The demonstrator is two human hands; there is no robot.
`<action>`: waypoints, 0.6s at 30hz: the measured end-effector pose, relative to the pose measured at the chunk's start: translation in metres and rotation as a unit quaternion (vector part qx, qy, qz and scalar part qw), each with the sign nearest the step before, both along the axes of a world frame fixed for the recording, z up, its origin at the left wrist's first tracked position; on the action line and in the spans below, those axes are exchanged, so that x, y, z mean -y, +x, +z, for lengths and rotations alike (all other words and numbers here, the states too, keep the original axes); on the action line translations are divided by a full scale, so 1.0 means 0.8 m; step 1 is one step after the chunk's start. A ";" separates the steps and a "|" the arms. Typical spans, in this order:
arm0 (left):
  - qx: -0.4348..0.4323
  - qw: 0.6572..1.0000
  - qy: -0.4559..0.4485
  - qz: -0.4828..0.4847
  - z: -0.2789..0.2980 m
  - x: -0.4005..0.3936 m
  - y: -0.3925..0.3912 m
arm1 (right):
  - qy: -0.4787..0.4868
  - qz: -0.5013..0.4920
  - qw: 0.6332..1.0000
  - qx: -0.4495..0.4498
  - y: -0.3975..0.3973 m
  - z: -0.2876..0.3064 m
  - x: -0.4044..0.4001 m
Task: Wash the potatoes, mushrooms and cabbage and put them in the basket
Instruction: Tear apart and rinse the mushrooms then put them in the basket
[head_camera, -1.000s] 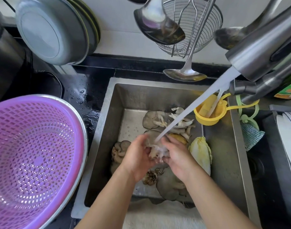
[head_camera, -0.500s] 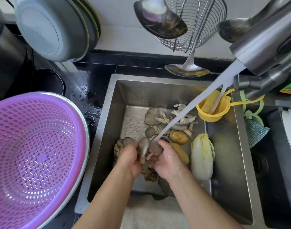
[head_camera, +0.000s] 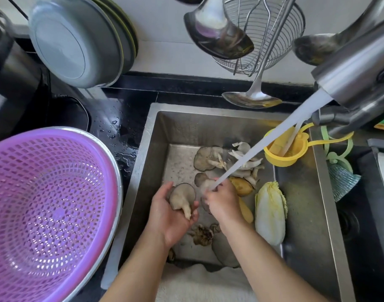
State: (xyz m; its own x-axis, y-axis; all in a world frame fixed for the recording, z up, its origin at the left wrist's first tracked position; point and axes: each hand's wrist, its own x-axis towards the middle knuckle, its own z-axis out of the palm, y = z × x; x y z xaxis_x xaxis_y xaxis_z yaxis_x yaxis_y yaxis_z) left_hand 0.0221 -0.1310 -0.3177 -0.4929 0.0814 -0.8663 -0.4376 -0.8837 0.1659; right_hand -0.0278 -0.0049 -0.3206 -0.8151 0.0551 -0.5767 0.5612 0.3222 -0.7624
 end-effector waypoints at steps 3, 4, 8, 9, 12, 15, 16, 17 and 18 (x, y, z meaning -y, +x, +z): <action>0.005 0.997 -0.041 -0.061 0.007 -0.025 -0.012 | 0.048 0.092 0.995 -0.008 0.015 0.006 0.016; 0.005 0.996 -0.041 -0.077 0.008 -0.034 -0.017 | 0.066 0.152 0.986 0.004 0.021 0.008 0.021; 0.045 0.991 -0.096 -0.085 -0.008 -0.053 -0.038 | -0.021 0.156 0.987 0.030 0.024 0.015 0.000; 0.054 0.989 -0.113 -0.083 -0.011 -0.054 -0.046 | -0.050 0.106 0.992 0.042 0.020 0.017 -0.016; 0.069 0.985 -0.139 -0.078 -0.027 -0.049 -0.075 | -0.014 0.029 0.998 0.045 0.010 0.017 -0.071; 0.043 0.983 -0.157 -0.082 -0.032 -0.041 -0.117 | 0.024 0.032 0.995 0.089 0.016 0.004 -0.107; 0.027 0.984 -0.160 -0.074 -0.035 -0.038 -0.132 | 0.031 0.037 0.994 0.102 0.020 0.000 -0.115; 0.021 0.983 -0.169 -0.074 -0.029 -0.037 -0.145 | 0.033 0.034 0.993 0.109 0.023 -0.004 -0.122; 0.020 0.981 -0.181 -0.068 -0.029 -0.036 -0.153 | 0.034 0.029 0.992 0.114 0.025 -0.006 -0.127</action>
